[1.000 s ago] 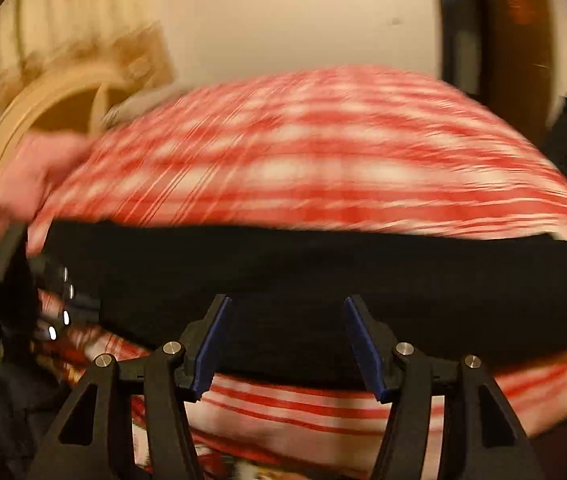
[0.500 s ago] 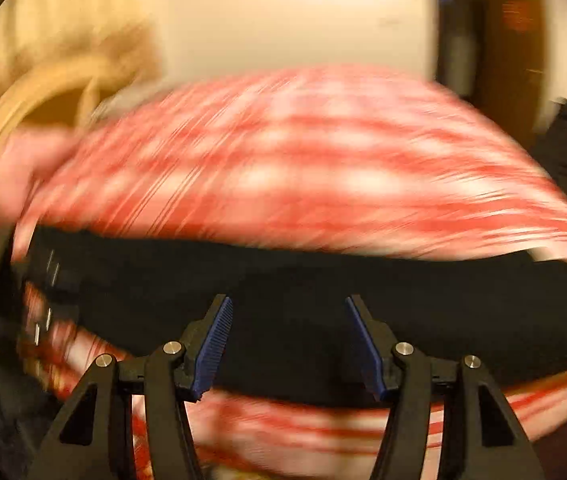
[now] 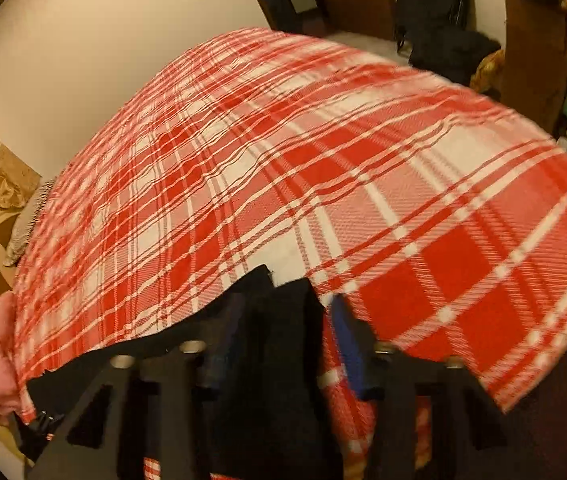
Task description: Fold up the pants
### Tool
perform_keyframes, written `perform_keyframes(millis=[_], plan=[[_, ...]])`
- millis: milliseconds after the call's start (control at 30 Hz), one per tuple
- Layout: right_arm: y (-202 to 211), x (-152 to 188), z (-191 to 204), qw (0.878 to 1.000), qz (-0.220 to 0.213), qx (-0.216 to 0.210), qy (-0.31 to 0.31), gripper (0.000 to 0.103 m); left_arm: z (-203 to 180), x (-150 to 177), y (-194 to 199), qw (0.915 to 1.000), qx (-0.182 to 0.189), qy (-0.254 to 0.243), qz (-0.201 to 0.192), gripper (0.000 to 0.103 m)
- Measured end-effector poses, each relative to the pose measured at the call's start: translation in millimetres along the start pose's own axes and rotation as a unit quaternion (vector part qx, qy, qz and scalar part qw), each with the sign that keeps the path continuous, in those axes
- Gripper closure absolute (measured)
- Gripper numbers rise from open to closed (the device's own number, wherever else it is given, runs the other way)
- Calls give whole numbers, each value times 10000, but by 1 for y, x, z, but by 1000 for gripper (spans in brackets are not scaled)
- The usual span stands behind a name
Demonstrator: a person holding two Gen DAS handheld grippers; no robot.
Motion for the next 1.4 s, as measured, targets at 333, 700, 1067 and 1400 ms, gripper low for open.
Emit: perform_keyframes(millis=[333,700,1067,1400], plan=[[13,-16,17,9960,-837,158,284,99,-1,0,-1,10000,-22,-22,36,48],[27,3,0,9959,-837,-151,292,55,-1,7,6,10000,-53,12,39,48],[12,65,76,9860,-515,-648,1449,52,-4,7,5,9999,-84,63,61,45],[-6,54,55,9944,-565,-334,831,51,1,0,12,9984,-418,311,215,44]])
Point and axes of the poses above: each gripper's, at about its wrist camera, not at the fingertips, and y roughly against the way its jaws point, z to its left, x to its underside, the point moved 4 cm from there along -y, roughly the way its jaws point, and after that the axes turned 13 degrees about -y, right-handed, at the moved point
